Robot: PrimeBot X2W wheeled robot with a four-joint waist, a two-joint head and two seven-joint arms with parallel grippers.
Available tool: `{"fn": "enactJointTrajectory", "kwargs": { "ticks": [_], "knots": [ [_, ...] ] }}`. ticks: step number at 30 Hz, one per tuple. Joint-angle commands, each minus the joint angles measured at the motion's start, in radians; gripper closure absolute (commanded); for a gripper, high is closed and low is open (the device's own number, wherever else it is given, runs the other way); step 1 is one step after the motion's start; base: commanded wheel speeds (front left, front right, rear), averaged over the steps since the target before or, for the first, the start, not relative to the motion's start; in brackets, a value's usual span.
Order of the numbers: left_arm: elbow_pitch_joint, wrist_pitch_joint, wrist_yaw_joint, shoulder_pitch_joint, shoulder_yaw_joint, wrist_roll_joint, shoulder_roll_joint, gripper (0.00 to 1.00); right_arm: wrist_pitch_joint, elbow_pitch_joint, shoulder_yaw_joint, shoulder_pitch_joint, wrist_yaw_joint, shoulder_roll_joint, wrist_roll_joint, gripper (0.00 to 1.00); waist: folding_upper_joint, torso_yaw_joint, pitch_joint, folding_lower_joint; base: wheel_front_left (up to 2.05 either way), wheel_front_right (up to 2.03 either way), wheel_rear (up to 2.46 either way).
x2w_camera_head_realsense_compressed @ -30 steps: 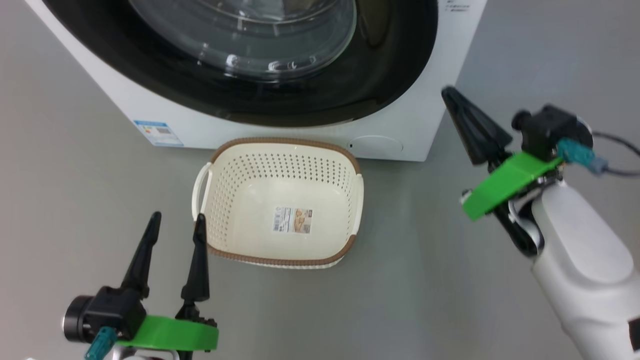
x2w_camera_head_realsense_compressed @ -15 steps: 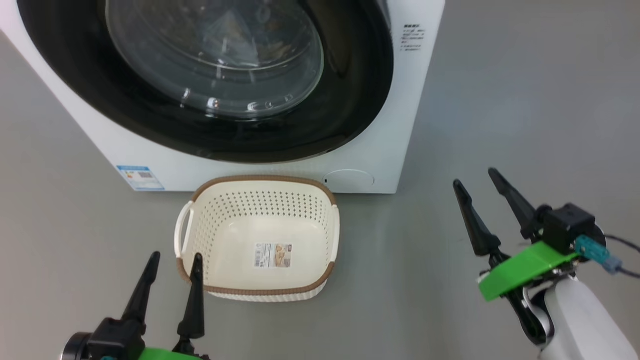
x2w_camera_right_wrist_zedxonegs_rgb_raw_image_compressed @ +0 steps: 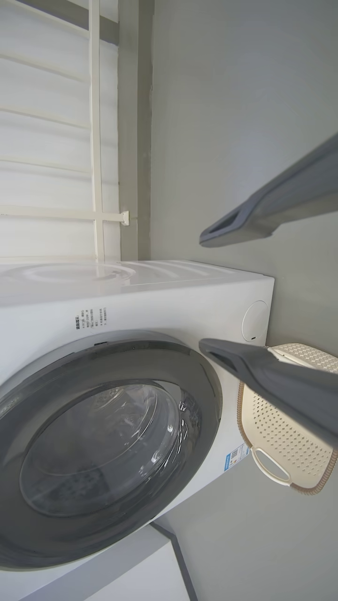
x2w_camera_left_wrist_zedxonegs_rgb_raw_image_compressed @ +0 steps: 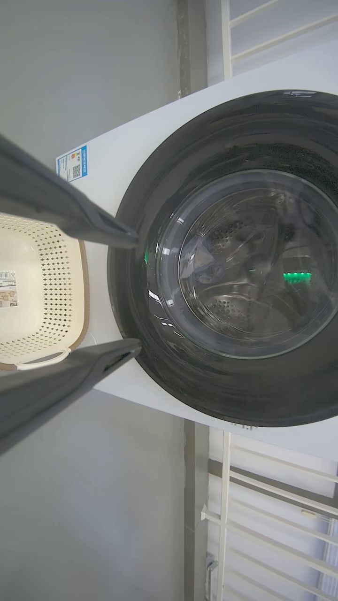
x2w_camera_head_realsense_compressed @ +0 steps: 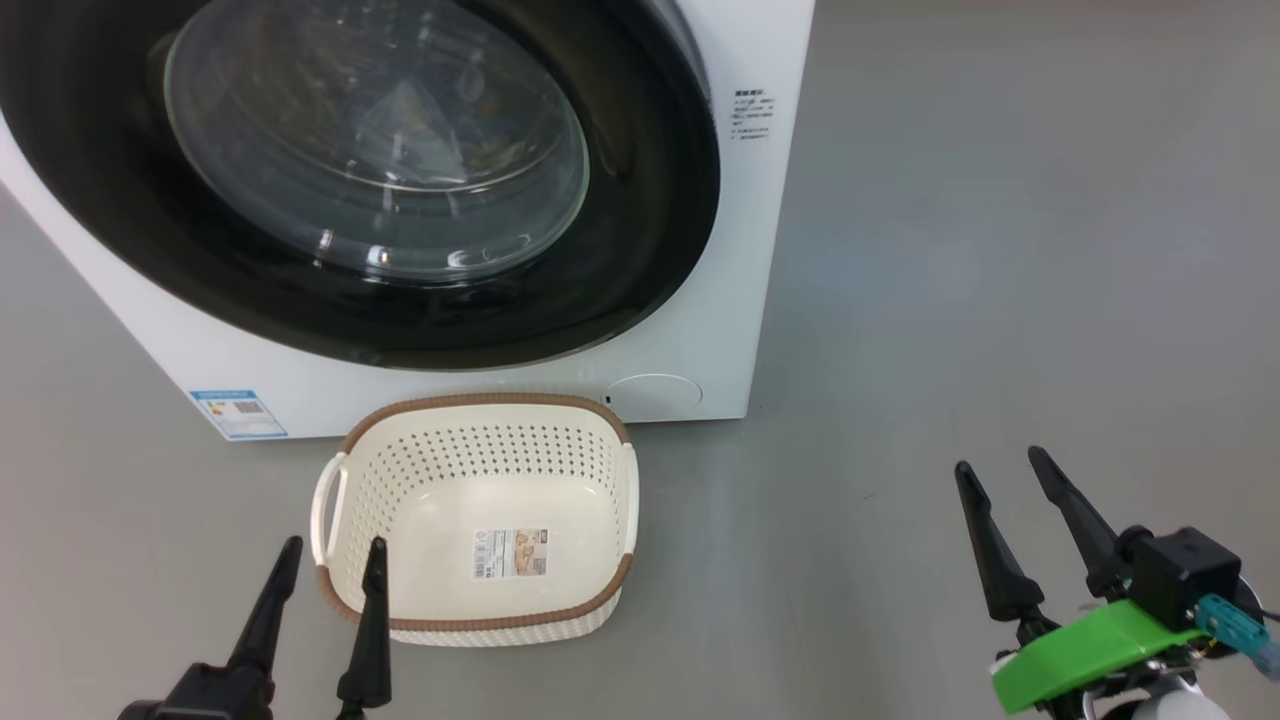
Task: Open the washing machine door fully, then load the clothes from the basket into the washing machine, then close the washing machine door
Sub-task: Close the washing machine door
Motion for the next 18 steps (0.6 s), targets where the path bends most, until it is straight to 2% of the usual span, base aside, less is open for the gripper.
{"fn": "enactJointTrajectory", "kwargs": {
  "ticks": [1,10,18],
  "knots": [
    [-0.031,-0.001,0.009,-0.011,0.036,-0.008,0.017,0.0,0.006,-0.046,0.012,0.009,-0.006,0.001,-0.011,0.0,0.0,-0.011,-0.006,0.0,0.0,0.0,0.0],
    [-0.042,0.008,0.014,0.003,0.035,-0.018,0.027,0.0,0.053,-0.152,-0.035,0.093,-0.006,0.033,-0.04,0.0,0.0,-0.029,-0.023,0.0,0.0,0.0,0.0],
    [-0.05,0.014,0.017,0.011,0.034,-0.025,0.034,0.0,0.071,-0.181,-0.041,0.121,-0.006,0.049,-0.049,0.0,0.0,-0.034,-0.034,0.0,0.0,0.0,0.0]
  ]
}}
